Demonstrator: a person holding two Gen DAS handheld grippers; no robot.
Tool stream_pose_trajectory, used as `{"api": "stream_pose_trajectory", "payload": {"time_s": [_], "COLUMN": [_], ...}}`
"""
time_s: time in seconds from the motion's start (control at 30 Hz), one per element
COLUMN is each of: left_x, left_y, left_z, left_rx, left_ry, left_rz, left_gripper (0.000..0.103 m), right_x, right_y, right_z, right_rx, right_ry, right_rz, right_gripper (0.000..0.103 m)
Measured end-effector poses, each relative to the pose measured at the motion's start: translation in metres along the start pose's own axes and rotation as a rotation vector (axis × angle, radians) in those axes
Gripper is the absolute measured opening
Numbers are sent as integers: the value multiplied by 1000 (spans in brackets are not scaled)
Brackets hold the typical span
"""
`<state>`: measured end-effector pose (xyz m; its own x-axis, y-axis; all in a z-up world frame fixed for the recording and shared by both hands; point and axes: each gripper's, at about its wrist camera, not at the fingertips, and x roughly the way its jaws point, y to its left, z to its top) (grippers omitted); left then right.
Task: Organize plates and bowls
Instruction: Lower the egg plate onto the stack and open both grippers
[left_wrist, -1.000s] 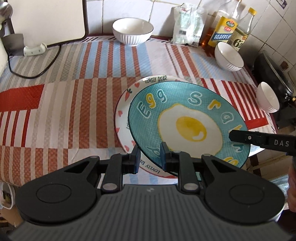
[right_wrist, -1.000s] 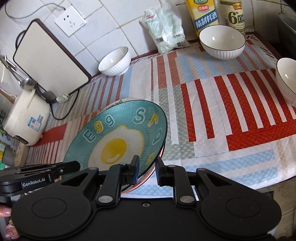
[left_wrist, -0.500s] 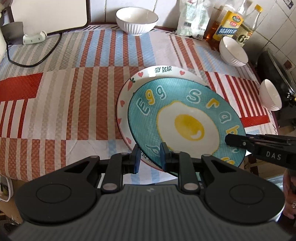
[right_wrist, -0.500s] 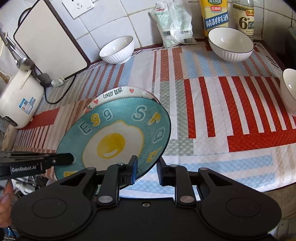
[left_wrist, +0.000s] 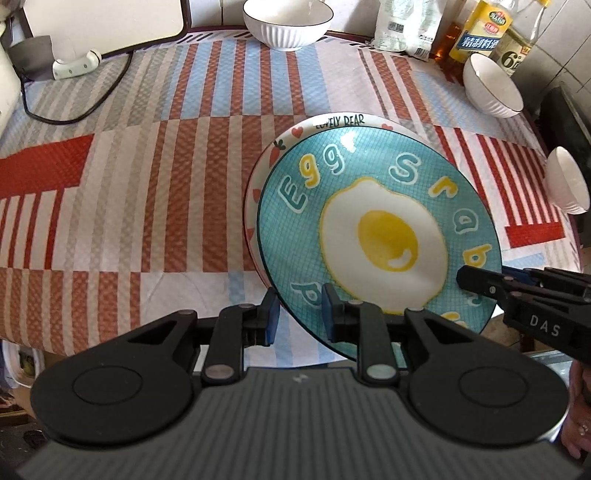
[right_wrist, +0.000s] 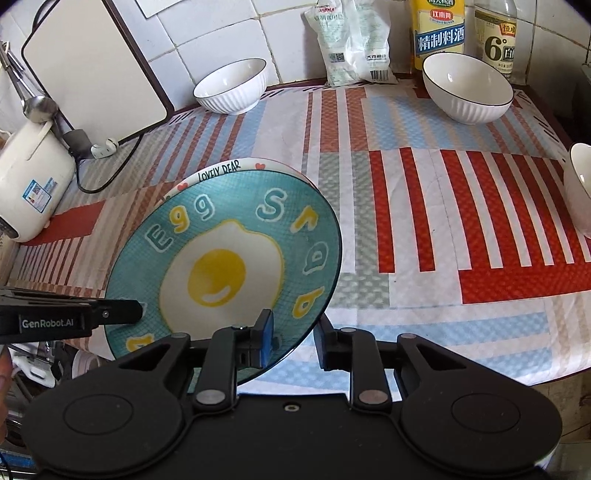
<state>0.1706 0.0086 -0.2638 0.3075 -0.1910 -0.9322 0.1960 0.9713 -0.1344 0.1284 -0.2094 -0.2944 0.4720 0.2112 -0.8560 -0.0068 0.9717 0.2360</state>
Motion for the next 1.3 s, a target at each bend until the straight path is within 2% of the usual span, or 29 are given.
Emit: {"api": "stream_pose_trajectory", "payload": {"time_s": [0.17, 0.3, 0.57, 0.73, 0.87, 0.93, 1.1, 1.17, 1.23, 1.3], "left_x": [4, 9, 10, 2, -12, -24, -58, -70, -81, -93], "left_y": [-4, -9, -11, -12, -14, -16, -27, -32, -38, -45], "left_z": [6, 7, 6, 0, -6, -10, -19, -21, -24, -27], "left_rx": [17, 47, 60, 86, 89, 90, 135, 154, 174, 194], "left_ry": [18, 23, 22, -8, -41, -67, -134, -154, -174, -193], "left_rz": [47, 95, 113, 130, 114, 96, 61, 45, 29, 14], "left_gripper": [22, 22, 23, 30, 34, 38, 41, 43, 48, 49], "right_x": [7, 12, 17, 9, -6, -15, -39, -51, -65, -80], "right_y": [3, 13, 20, 23, 27, 28, 28, 28, 26, 22], "right_z": [3, 3, 5, 4, 3, 2, -2, -3, -6, -8], "right_rx": [-2, -67, -120, -155, -206, -222, -260, -271, -273, -269], "right_ry": [10, 13, 14, -4, -30, -46, -67, -86, -118, -146], "right_rz": [-9, -54, -108, -121, -117, -116, -112, -108, -86, -48], "right_gripper": [30, 34, 37, 38, 44, 52, 53, 56, 62, 63]}}
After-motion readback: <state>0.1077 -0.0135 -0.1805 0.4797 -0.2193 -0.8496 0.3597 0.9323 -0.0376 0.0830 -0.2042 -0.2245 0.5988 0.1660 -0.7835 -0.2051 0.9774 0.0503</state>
